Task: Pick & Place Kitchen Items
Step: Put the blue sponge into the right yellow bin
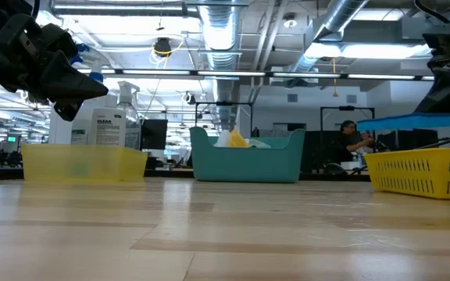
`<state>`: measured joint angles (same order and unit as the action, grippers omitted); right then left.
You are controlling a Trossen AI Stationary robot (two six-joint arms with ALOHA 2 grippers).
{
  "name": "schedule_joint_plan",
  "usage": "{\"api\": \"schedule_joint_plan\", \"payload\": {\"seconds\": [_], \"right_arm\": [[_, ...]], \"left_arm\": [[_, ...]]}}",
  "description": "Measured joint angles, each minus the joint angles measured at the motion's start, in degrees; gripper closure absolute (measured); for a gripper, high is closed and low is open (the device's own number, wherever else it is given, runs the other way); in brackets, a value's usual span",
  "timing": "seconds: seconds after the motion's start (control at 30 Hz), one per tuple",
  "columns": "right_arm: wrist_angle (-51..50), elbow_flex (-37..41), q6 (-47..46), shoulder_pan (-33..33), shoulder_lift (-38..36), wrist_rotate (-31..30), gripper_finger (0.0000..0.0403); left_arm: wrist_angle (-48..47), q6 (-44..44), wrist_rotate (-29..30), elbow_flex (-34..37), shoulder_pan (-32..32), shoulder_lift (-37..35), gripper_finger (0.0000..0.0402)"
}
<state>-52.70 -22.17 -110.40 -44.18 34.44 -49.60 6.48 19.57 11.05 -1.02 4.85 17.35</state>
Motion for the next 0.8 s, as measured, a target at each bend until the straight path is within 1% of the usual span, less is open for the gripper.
{"api": "schedule_joint_plan", "payload": {"seconds": [0.2,0.37,0.6,0.7,0.8], "right_arm": [[5.0,0.0,6.8,1.5,0.0,0.0,0.0403],[13.2,0.0,19.7,3.5,1.5,1.3,0.0403],[25.4,0.0,43.7,9.2,3.7,9.8,0.0403],[31.3,-0.2,51.9,11.8,5.3,12.3,0.0403],[33.6,-1.6,58.2,14.0,7.3,15.3,0.0403]], "left_arm": [[0.0,0.0,0.0,0.0,0.0,0.0,0.0399],[0.0,0.0,0.0,0.0,0.0,0.0,0.0399],[0.0,0.0,0.0,0.0,0.0,0.0,0.0399],[0.0,0.0,0.0,0.0,0.0,0.0,0.0399],[0.0,0.0,0.0,0.0,0.0,0.0,0.0399]]}}
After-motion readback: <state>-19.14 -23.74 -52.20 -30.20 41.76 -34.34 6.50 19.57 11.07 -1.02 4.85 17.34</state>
